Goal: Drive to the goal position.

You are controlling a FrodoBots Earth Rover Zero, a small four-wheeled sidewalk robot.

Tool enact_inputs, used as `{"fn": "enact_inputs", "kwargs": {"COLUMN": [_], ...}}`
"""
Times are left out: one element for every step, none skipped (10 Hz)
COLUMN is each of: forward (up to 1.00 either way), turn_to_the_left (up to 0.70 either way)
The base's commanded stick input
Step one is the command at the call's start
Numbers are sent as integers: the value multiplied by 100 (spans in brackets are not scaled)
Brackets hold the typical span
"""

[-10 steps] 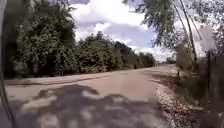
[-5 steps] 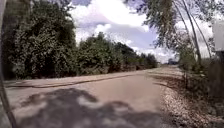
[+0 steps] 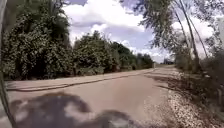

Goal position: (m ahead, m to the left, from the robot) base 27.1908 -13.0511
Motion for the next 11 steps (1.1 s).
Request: {"fn": "enact_inputs", "kwargs": {"forward": [70,70,70,70,70,70,70,70,70,70,70], "turn_to_the_left": [0,0,0,0,0,0,-10,-35,-35,-34,-34]}}
